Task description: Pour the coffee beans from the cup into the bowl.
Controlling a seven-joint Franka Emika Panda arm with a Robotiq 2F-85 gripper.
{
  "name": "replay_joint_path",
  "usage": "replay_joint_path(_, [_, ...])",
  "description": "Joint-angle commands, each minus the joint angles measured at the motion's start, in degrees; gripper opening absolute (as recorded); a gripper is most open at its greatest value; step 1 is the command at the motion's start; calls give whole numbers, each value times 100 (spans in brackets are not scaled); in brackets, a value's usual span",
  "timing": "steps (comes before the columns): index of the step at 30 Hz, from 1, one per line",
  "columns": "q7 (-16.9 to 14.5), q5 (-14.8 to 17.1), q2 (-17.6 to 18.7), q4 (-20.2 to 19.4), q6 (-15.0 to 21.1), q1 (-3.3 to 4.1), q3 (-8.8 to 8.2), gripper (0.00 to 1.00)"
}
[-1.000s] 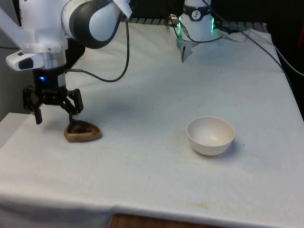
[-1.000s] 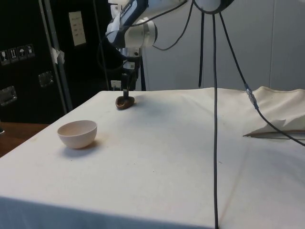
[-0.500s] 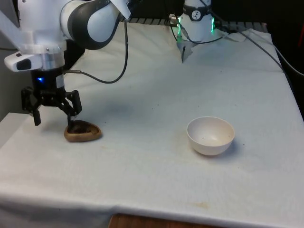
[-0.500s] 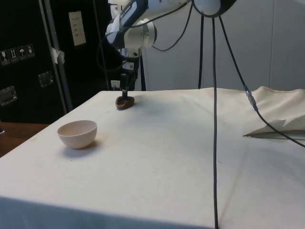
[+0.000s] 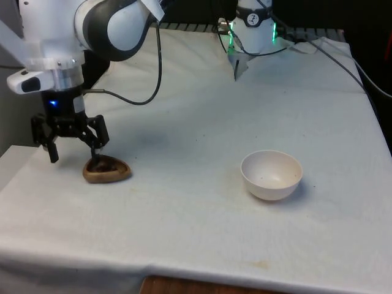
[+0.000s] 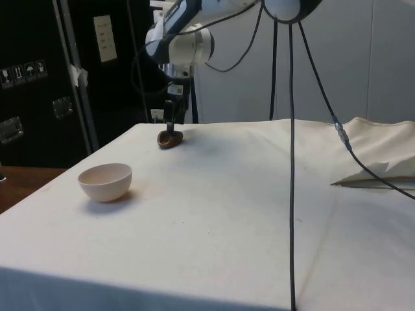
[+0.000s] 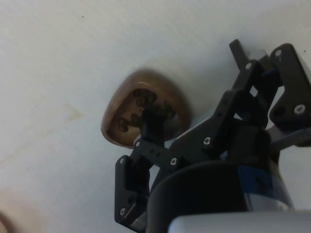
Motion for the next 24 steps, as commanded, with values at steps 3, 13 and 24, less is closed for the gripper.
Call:
replay_joint_path(3, [29, -6, 69, 86, -57, -29, 11, 100])
replay_joint_path(13, [46, -11, 86, 109, -46, -11, 0, 100])
replay_joint_path(24, [40, 6, 149, 143, 6, 34, -11, 100])
